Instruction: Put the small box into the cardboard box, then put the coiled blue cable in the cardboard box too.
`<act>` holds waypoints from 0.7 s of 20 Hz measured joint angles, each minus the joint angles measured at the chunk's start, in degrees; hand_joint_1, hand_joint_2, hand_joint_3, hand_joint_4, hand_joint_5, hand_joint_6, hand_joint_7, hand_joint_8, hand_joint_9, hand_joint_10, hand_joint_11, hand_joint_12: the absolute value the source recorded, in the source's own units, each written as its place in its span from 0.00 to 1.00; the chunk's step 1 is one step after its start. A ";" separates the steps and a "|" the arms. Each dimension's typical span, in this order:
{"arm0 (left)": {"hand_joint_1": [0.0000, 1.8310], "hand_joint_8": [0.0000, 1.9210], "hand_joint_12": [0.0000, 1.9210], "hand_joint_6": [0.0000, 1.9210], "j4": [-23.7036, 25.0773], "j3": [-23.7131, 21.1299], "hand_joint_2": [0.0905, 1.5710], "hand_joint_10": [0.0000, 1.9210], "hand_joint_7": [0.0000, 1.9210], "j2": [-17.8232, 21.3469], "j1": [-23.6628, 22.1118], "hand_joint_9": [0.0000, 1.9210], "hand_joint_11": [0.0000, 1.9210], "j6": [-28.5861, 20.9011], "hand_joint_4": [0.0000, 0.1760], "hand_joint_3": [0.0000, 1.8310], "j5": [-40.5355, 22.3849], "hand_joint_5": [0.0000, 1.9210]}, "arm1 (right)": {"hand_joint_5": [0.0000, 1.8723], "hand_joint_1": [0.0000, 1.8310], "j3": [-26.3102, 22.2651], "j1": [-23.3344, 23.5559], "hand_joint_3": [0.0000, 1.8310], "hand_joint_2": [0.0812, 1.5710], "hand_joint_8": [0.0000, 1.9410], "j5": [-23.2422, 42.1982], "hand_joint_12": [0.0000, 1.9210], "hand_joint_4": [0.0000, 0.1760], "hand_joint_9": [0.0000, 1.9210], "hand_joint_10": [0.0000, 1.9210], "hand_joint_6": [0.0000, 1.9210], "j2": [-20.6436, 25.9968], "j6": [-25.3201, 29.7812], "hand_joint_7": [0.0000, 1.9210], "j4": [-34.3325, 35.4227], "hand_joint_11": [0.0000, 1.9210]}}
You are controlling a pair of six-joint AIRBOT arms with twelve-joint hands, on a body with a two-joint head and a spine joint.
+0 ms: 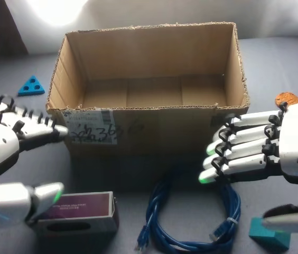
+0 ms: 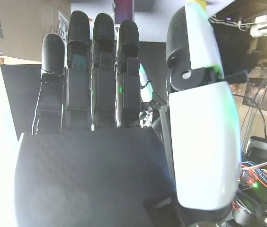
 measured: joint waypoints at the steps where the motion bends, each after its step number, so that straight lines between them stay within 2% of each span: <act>1: 0.00 0.00 0.17 0.00 -0.04 -0.02 0.83 0.00 0.10 0.00 0.00 0.07 0.00 0.04 0.00 0.01 -0.04 0.10 | 0.15 0.00 -0.09 0.00 0.00 0.86 0.00 0.20 0.35 0.00 0.12 0.02 0.00 -0.02 -0.63 0.15 -0.02 0.00; 2: 0.00 0.00 0.19 0.00 -0.17 0.00 0.83 0.00 0.11 0.00 0.00 0.09 0.00 0.13 0.00 0.01 0.13 0.12 | 0.17 0.01 -0.09 -0.04 0.00 0.86 0.00 0.31 0.40 0.00 0.15 0.02 0.01 -0.02 -0.76 0.17 -0.17 0.00; 4: 0.00 0.01 0.23 0.01 -0.33 0.00 0.84 0.01 0.13 0.00 0.00 0.11 0.00 0.37 0.00 0.00 0.79 0.14 | 0.18 0.00 -0.22 -0.04 0.00 0.86 0.00 0.09 0.41 0.00 0.15 0.01 0.00 -0.02 -1.64 0.18 -0.39 0.00; 5: 0.06 0.01 0.27 0.01 -0.33 0.00 0.82 0.01 0.15 0.00 0.00 0.12 0.00 0.39 0.00 0.00 1.07 0.15 | 0.17 0.00 -0.39 -0.04 0.00 0.86 0.00 -0.07 0.41 0.00 0.15 0.01 0.00 -0.02 -2.12 0.18 -0.15 0.00; 6: 0.18 0.01 0.32 0.01 -0.37 -0.02 0.78 0.01 0.18 0.00 0.00 0.15 0.00 0.39 0.00 0.00 1.57 0.19 | 0.18 0.00 -0.52 -0.22 0.00 0.86 0.00 -0.07 0.40 0.00 0.15 0.01 0.00 -0.13 -2.75 0.18 -0.20 0.00; 8: 0.26 0.00 0.34 0.00 -0.46 -0.46 0.74 0.01 0.18 0.72 0.00 0.16 0.00 0.44 0.00 0.00 2.32 0.18 | 0.17 0.00 -0.57 -0.90 0.00 0.87 0.00 -0.33 0.39 0.00 0.15 0.01 0.00 -0.66 -3.74 0.17 -0.31 0.00; 10: 0.35 0.00 0.35 0.00 -2.29 -1.27 0.71 0.00 0.18 1.31 0.00 0.15 0.00 1.86 0.00 0.00 2.62 0.17 | 0.17 0.02 -0.57 -1.09 0.00 0.86 0.00 -0.79 0.38 0.00 0.15 0.00 0.00 -0.96 -4.85 0.17 -0.24 0.00; 11: 0.37 0.00 0.35 0.00 -4.72 -1.92 0.70 0.00 0.17 1.40 0.00 0.15 0.00 3.76 0.00 0.00 2.78 0.17 | 0.17 0.01 -0.57 -1.14 0.00 0.87 0.00 -1.09 0.39 0.00 0.15 0.00 0.00 -1.22 -5.20 0.17 0.02 0.00; 12: 0.40 0.00 0.30 0.00 -5.20 -2.19 0.69 0.00 0.16 1.40 -0.04 0.13 0.00 4.52 0.00 0.00 2.86 0.15 | 0.17 0.01 -0.57 -1.49 0.00 0.86 0.00 -1.09 0.40 0.00 0.15 0.00 0.00 -1.44 -5.92 0.17 0.52 0.00; 13: 0.42 0.00 0.30 0.00 -6.08 -2.47 0.68 0.00 0.15 1.25 -0.83 0.13 0.00 5.77 0.00 0.00 3.48 0.14 | 0.17 0.00 -0.57 -2.19 0.00 0.86 0.00 -1.33 0.39 0.00 0.15 0.00 0.00 -2.01 -7.96 0.16 1.55 0.00; 14: 0.48 0.00 0.32 0.00 -7.13 -2.47 0.66 0.00 0.14 0.61 -2.14 0.13 0.00 7.61 0.00 0.00 4.09 0.12 | 0.16 0.02 -0.57 -2.58 0.00 0.86 0.00 -1.55 0.39 0.00 0.14 0.00 0.00 -2.32 -8.55 0.16 1.90 0.00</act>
